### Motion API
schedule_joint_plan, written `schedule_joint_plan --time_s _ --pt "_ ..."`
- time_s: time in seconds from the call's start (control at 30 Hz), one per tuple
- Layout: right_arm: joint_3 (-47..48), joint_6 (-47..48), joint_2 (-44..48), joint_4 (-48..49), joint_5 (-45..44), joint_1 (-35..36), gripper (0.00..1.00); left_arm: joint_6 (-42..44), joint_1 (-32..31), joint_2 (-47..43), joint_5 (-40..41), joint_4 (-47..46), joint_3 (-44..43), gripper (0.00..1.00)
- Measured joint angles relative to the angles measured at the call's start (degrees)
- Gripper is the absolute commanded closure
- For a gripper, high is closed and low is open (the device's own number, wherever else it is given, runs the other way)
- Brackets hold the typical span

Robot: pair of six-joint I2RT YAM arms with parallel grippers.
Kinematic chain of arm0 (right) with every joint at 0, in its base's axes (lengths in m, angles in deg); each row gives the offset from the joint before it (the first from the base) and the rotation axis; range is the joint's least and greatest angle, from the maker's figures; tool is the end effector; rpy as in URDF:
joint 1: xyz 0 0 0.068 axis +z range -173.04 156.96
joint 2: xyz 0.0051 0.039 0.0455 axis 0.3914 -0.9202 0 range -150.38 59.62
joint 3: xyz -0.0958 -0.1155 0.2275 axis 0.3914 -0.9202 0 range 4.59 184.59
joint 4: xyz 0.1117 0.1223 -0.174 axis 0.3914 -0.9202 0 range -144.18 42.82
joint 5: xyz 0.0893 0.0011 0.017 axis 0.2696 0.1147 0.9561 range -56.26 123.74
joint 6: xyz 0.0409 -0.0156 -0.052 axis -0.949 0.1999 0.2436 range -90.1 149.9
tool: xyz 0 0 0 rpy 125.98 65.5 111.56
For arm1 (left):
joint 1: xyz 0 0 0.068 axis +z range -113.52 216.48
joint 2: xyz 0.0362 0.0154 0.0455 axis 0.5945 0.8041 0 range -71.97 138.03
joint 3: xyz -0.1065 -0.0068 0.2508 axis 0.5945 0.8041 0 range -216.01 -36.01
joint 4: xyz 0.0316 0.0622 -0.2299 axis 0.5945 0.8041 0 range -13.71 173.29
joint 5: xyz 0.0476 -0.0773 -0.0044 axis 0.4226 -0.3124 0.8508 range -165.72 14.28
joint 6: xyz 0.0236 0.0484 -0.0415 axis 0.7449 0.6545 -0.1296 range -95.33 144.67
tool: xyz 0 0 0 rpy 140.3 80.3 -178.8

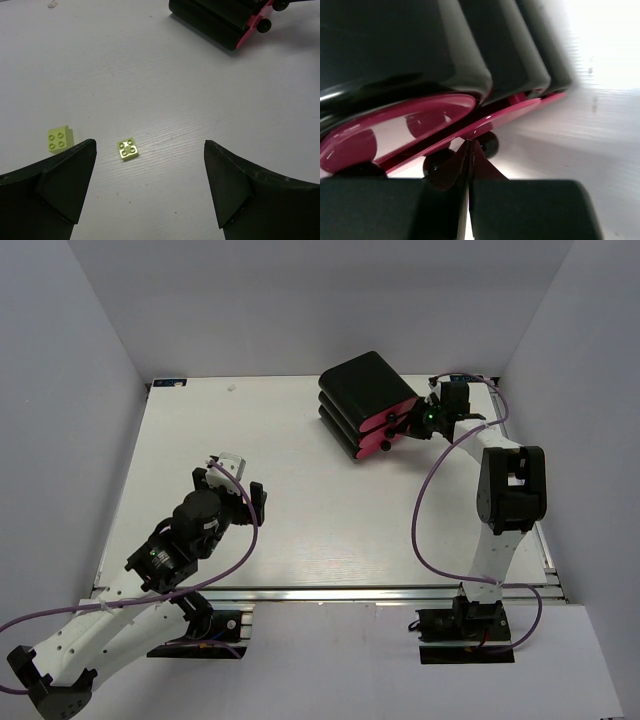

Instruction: Sort the legos into containers by color

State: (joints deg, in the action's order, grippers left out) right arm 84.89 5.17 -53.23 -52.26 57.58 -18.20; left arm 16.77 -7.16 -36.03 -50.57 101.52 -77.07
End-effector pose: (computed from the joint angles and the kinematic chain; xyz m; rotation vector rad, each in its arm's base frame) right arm 0.4366 0.0591 0.2118 0.1587 2.2592 0.7425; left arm 0.1162 -0.0786 0.3055 0.2962 1.8687 -0.1923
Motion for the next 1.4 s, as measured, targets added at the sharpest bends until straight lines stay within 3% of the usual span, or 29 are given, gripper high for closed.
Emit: schedule_joint_plan --time_s 0.37,0.53,0.7,0.87,1.0,1.13,1.4 --pt "-5.31 -8.83 -0.24 14.05 10.8 -2.25 0.94 0.07 0.0 0.0 0.0 0.0 0.0 0.02" --pt "-5.57 -4.76 -0.22 14.08 9.7 -2.21 0.9 0.15 0.0 -0.07 0.0 -0.02 0.0 0.02" --pt "-5.95 2.64 -0.24 10.67 9.49 -2.21 0.71 0.17 0.0 -0.09 -0.02 -0.02 0.02 0.02" --pt "-6.21 5.7 -1.18 9.27 9.07 -2.21 0.39 0.2 0.0 -0.11 -0.02 -0.02 0.02 0.02" --pt "-6.03 6.1 -3.85 8.57 9.88 -2.29 0.38 0.2 0.0 -0.04 -0.02 -0.02 0.09 0.02" --pt "-5.31 5.57 -6.86 8.04 12.85 -2.14 0.45 0.2 0.0 0.13 -0.02 -0.02 0.09 0.02" --pt "-4.63 2.38 -9.38 10.6 17.7 -2.23 0.4 0.2 0.0 0.74 0.02 -0.07 0.09 0.02"
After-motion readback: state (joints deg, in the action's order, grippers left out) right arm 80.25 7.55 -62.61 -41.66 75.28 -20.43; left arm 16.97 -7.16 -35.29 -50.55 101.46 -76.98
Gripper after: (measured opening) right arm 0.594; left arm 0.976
